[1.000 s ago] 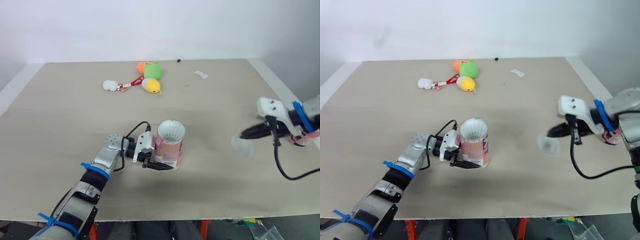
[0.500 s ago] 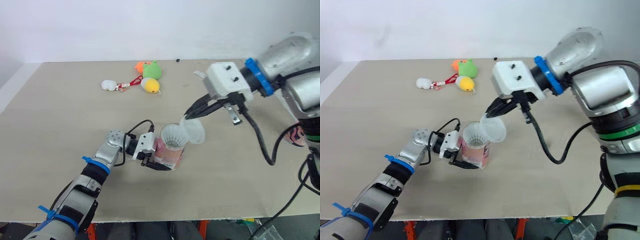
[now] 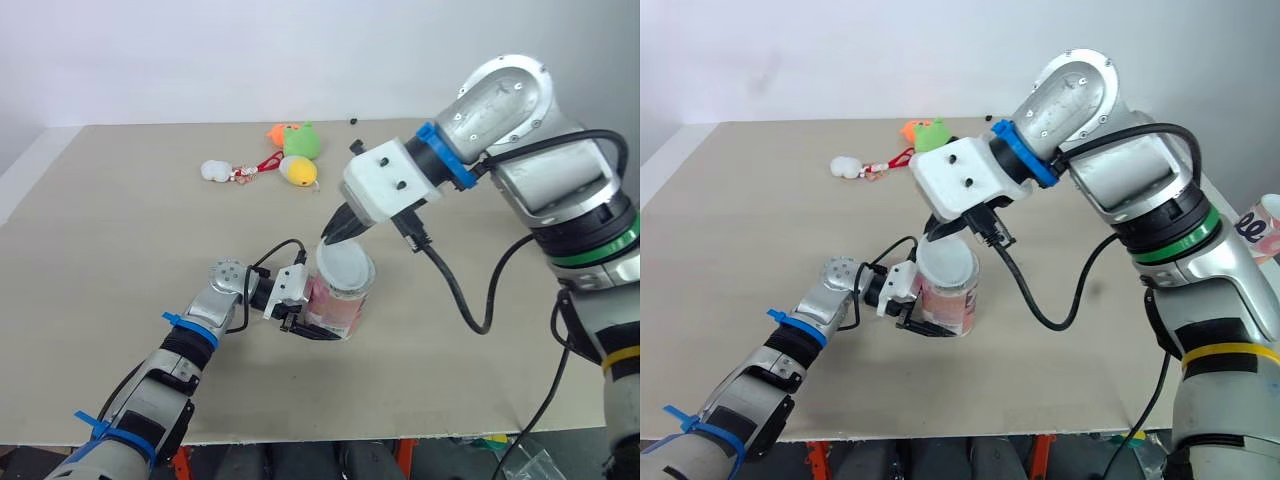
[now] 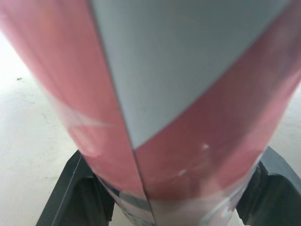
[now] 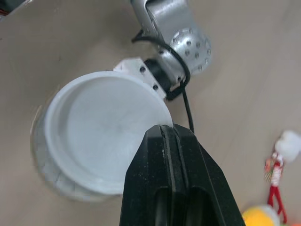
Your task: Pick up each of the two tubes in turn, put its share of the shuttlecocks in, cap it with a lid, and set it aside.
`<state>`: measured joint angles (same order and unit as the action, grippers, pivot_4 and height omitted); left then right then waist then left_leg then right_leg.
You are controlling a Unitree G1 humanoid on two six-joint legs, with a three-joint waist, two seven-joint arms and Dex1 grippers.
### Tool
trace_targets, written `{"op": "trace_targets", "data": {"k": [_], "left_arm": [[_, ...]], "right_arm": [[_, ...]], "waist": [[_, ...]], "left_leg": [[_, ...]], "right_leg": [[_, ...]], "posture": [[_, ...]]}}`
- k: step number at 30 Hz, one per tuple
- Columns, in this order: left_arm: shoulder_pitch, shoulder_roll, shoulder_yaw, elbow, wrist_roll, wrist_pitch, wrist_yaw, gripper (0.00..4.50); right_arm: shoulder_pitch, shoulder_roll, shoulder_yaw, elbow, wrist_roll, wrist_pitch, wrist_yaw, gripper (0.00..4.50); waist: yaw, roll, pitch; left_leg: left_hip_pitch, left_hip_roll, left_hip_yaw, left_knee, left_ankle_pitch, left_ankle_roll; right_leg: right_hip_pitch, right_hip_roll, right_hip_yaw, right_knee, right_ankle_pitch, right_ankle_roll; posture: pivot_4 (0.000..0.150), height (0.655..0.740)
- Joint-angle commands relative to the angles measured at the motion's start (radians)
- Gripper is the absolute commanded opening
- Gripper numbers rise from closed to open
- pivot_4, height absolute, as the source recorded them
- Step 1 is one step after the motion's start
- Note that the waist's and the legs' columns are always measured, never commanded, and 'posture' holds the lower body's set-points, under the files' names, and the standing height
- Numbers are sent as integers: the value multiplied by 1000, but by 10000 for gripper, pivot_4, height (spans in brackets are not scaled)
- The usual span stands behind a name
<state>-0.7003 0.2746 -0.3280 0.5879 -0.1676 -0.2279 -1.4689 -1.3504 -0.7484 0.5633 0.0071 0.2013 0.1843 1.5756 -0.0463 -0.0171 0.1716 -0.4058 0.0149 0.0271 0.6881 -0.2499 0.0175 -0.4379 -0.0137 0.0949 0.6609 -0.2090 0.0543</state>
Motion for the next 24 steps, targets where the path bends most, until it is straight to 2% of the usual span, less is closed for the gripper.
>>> {"op": "trace_targets", "data": {"k": [1, 8, 18, 24], "left_arm": [[24, 17, -8, 20, 18, 46, -11, 26826], [17, 17, 3, 9, 7, 73, -19, 26826], [21, 23, 5, -2, 11, 82, -22, 26826], [36, 25, 4, -23, 13, 89, -16, 26826]], "right_arm": [[-24, -8, -42, -12, -47, -54, 38, 741], [-13, -35, 15, -8, -114, -125, 39, 741], [-42, -88, 168, -4, -50, -196, 39, 741], [-100, -33, 204, 112, 9, -162, 39, 741]], "waist": [[0, 0, 0], [0, 0, 0], [0, 0, 0], [-2, -1, 0]], "left_leg": [[0, 0, 0, 0, 0, 0], [0, 0, 0, 0, 0, 0], [0, 0, 0, -1, 0, 0], [1, 1, 0, -1, 0, 1]], "right_leg": [[0, 0, 0, 0, 0, 0], [0, 1, 0, 0, 0, 0], [0, 1, 0, 0, -1, -1], [0, 1, 0, 0, -2, -3]], "posture": [[1500, 7323], [1500, 7323], [1500, 7323], [1500, 7323]]}}
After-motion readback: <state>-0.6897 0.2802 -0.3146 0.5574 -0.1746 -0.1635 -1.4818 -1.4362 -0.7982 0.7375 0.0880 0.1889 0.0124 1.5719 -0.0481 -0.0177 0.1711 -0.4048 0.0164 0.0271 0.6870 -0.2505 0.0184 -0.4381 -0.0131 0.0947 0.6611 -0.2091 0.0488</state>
